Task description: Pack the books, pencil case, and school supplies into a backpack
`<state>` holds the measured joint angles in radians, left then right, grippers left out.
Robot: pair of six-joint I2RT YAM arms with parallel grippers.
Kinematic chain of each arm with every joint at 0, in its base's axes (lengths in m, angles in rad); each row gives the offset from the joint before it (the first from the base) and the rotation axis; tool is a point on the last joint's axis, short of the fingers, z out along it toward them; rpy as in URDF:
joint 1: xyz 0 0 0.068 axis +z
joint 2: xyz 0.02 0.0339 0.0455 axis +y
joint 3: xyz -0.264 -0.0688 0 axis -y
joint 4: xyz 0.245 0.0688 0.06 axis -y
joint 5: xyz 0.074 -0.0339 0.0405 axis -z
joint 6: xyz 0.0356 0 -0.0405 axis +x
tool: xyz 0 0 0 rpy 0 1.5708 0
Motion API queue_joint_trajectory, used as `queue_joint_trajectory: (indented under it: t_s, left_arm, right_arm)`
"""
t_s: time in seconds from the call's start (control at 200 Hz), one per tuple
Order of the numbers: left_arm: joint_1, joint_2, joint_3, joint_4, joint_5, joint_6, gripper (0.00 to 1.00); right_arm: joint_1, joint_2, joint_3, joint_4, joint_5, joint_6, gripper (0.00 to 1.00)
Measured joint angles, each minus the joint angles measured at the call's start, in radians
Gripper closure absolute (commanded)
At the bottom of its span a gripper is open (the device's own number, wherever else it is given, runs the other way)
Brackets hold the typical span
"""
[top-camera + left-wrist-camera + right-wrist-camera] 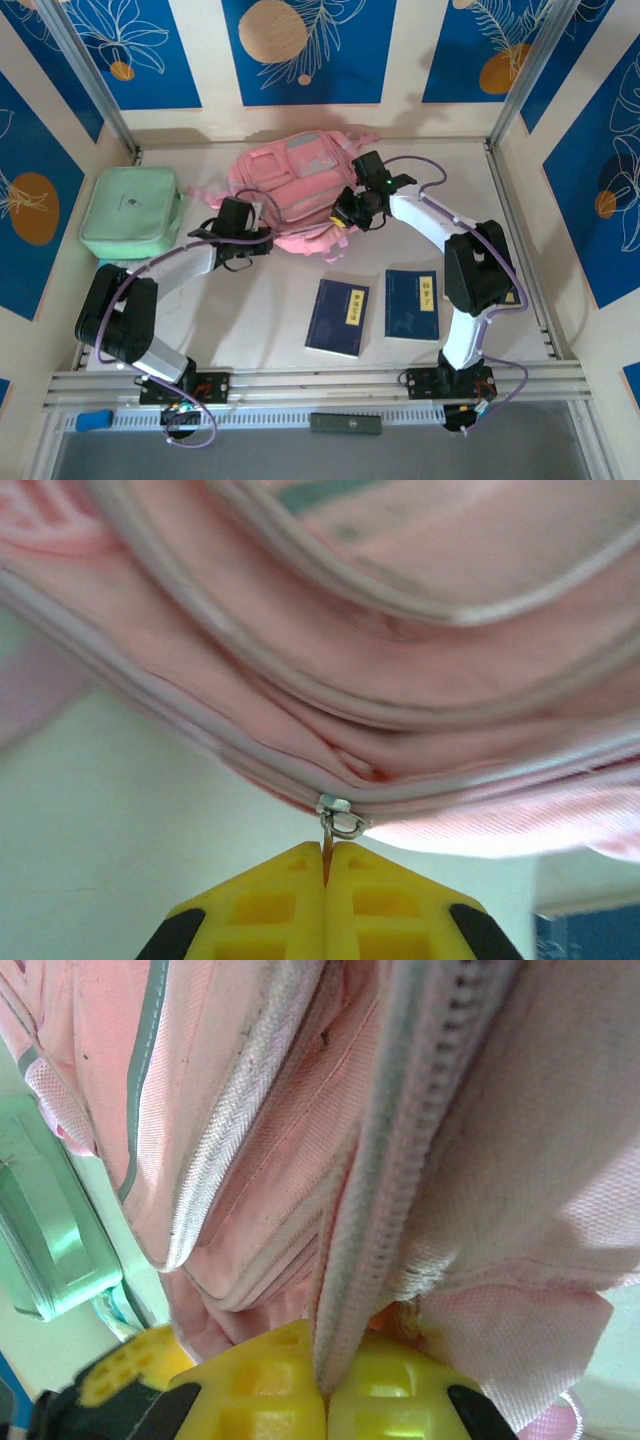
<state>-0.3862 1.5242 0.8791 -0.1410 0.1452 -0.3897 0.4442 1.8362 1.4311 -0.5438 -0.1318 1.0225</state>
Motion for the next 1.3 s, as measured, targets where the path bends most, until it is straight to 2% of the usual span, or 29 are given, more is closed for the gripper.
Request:
queue_joint_trajectory:
  t_s: [0.27, 0.59, 0.765, 0.825, 0.85, 0.88, 0.91, 0.96, 1.03, 1.09, 1.175, 1.3]
  left_arm:
    - [0.077, 0.054, 0.077, -0.024, -0.058, 0.008, 1.00]
    - [0.123, 0.130, 0.129, -0.070, -0.114, 0.026, 1.00]
    - [0.138, 0.155, 0.154, -0.070, -0.106, 0.029, 1.00]
    - [0.140, 0.156, 0.157, -0.069, -0.090, 0.029, 1.00]
    - [0.140, 0.156, 0.157, -0.069, -0.081, 0.029, 0.90]
    - [0.140, 0.155, 0.157, -0.069, -0.071, 0.030, 0.73]
    - [0.140, 0.153, 0.155, -0.069, -0.056, 0.030, 0.61]
    - [0.139, 0.141, 0.144, -0.065, -0.027, 0.024, 0.52]
    - [0.135, 0.101, 0.110, -0.065, 0.015, 0.006, 0.47]
    - [0.122, 0.045, 0.068, -0.072, 0.039, -0.006, 0.42]
    - [0.087, -0.054, 0.006, -0.089, 0.058, -0.040, 0.40]
    - [-0.045, -0.181, -0.063, -0.108, 0.073, -0.106, 0.37]
  right_arm:
    - [0.039, 0.007, 0.008, 0.007, -0.007, -0.032, 1.00]
    - [0.054, 0.027, 0.009, 0.012, 0.007, -0.036, 1.00]
    - [0.070, 0.033, 0.013, 0.022, 0.025, -0.047, 1.00]
    - [0.073, 0.048, 0.025, 0.021, 0.026, -0.055, 0.87]
    - [0.074, 0.054, 0.029, 0.021, 0.026, -0.057, 0.81]
    - [0.074, 0.058, 0.030, 0.020, 0.025, -0.060, 0.73]
    - [0.075, 0.060, 0.031, 0.019, 0.024, -0.069, 0.62]
    - [0.076, 0.059, 0.031, 0.018, 0.021, -0.095, 0.45]
    - [0.075, 0.053, 0.031, 0.017, 0.014, -0.132, 0.31]
    - [0.072, 0.035, 0.024, 0.006, 0.015, -0.160, 0.24]
    - [0.068, -0.040, -0.024, -0.016, 0.016, -0.204, 0.19]
    - [0.050, -0.231, -0.159, -0.069, 0.006, -0.255, 0.17]
